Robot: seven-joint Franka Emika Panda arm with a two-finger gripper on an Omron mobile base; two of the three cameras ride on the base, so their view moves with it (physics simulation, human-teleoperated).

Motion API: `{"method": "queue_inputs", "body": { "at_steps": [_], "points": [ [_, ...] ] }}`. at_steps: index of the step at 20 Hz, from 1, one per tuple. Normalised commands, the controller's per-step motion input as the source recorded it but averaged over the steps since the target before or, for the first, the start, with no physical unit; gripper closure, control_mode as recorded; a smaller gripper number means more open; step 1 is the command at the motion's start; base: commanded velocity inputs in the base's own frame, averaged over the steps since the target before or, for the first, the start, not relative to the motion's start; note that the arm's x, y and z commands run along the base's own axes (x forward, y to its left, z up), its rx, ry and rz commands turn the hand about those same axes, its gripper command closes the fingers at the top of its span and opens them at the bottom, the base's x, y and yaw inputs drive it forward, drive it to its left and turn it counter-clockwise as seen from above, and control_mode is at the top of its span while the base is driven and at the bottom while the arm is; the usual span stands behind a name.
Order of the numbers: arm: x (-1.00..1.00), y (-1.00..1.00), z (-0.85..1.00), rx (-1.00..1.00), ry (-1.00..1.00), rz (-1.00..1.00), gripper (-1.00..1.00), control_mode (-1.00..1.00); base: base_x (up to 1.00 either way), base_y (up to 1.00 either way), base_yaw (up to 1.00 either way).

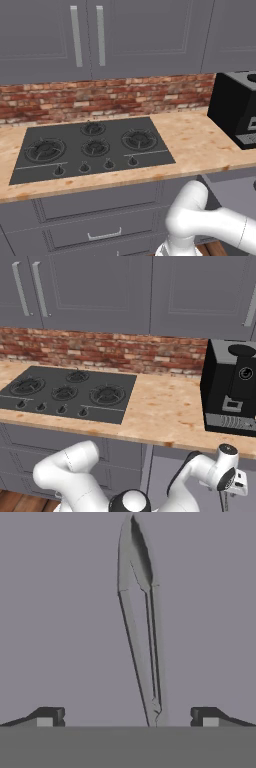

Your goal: Take the tongs from the drawer on the right and place them on the dining counter next to the tray containing the kebab skewer.

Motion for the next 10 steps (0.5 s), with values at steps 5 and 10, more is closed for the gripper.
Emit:
{"method": "queue_inputs", "body": {
  "at_steps": [5,10],
  "points": [
    [0.06,0.00,-0.13,0.01,0.00,0.05,-1.00,-1.00,0.00,0.00,0.00],
    [0.00,0.00,-0.17,0.00,0.00,0.03,-1.00,-1.00,0.00,0.00,0.00]
  ]
}}
